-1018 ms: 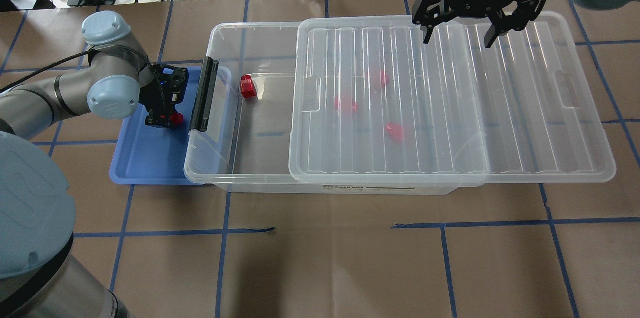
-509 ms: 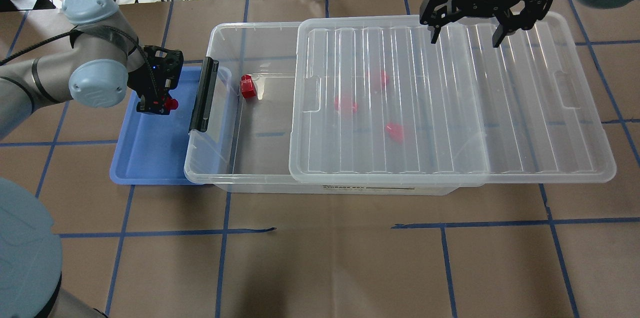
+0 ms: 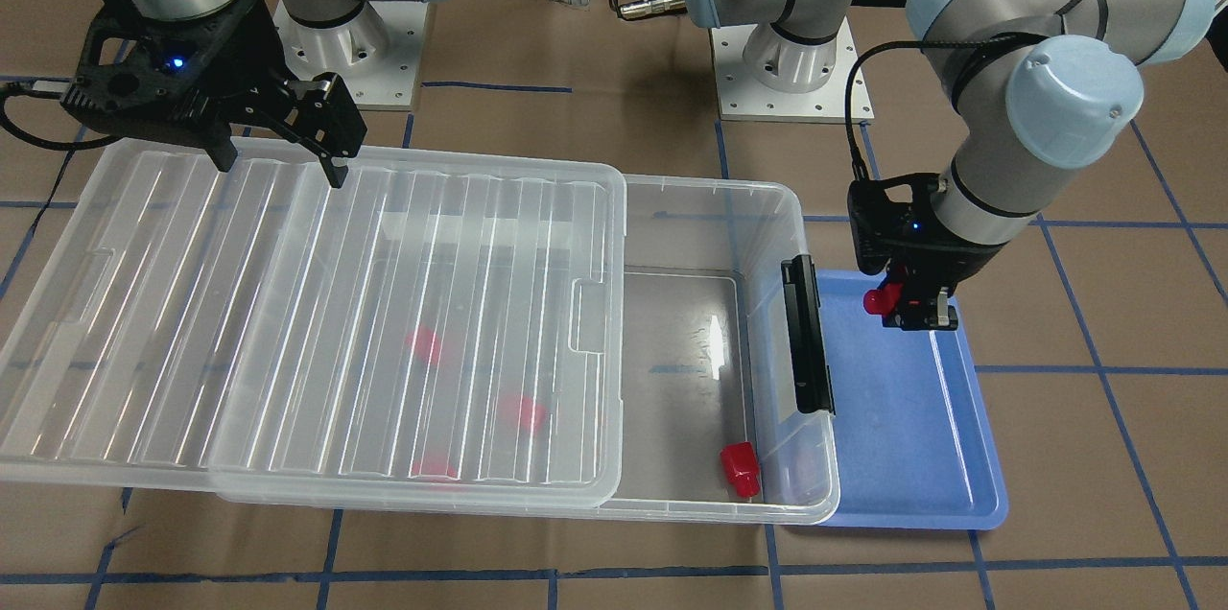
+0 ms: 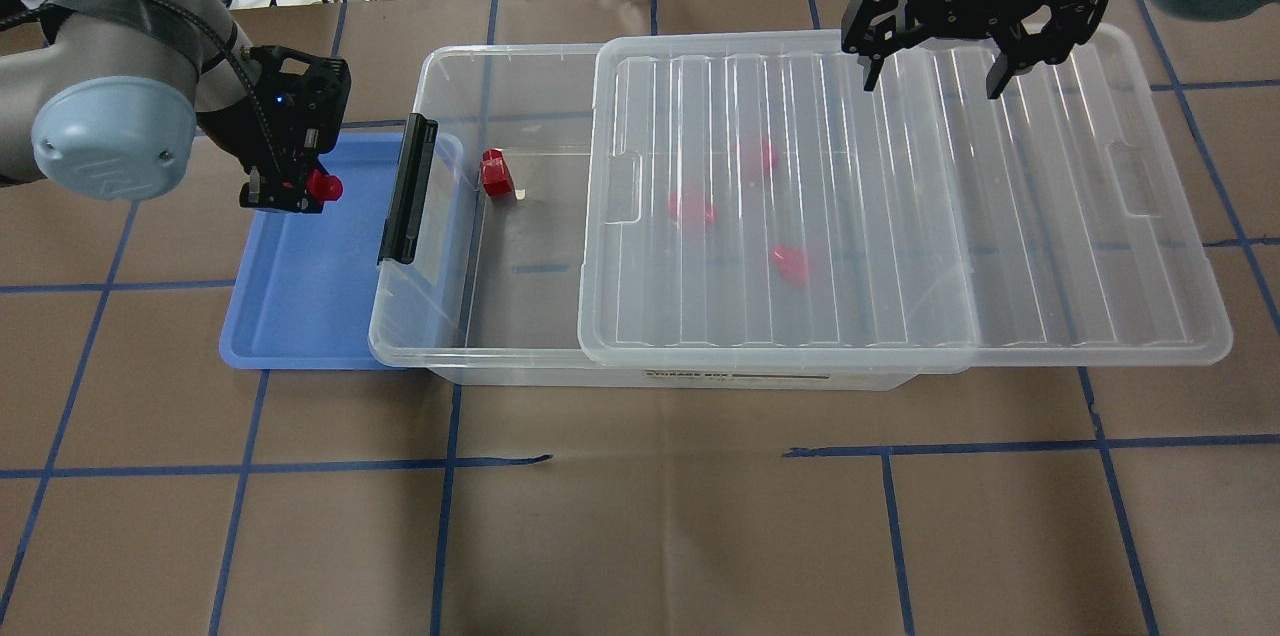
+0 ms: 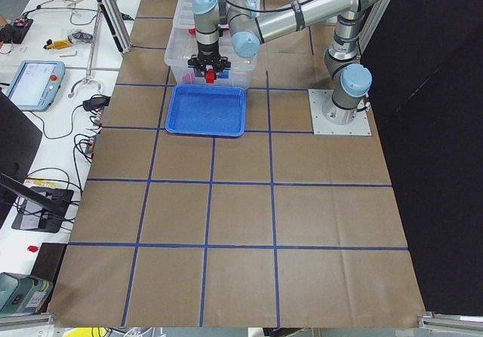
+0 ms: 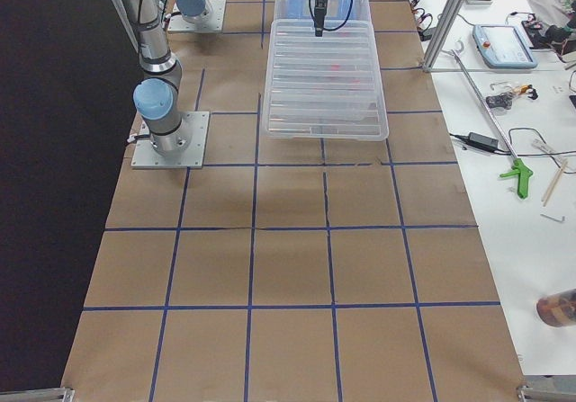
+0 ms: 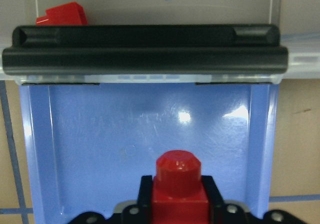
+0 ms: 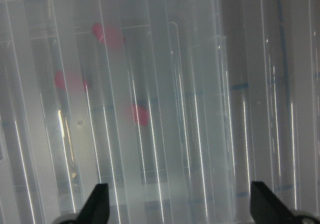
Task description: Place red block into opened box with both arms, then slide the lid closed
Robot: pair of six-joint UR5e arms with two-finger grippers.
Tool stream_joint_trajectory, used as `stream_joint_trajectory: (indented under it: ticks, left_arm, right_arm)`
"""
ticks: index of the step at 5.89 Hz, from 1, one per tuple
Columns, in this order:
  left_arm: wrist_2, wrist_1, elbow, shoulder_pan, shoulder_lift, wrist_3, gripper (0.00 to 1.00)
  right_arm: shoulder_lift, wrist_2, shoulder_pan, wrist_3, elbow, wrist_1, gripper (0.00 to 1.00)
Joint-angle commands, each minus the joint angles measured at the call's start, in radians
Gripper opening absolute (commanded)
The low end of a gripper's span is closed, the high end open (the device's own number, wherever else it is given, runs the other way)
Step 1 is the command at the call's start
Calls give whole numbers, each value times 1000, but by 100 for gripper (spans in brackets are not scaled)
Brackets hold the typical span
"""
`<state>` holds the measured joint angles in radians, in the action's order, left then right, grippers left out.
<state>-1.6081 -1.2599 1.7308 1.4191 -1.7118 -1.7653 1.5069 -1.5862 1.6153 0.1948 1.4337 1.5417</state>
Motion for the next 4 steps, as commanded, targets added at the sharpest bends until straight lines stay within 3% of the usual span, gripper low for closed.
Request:
stream_joint_trajectory:
  ticks: [1, 3, 4]
  left_arm:
    - [10, -15, 0, 102, 15, 156, 10]
    - [37, 66, -2, 239, -34, 261, 10]
    - [40, 139, 22, 251, -60, 291, 10]
  right_arm:
    - [1, 0, 0, 0, 1, -2, 100]
    - [-1, 0, 0, 0, 1, 0, 100]
    - [1, 0, 0, 0, 1, 0, 100]
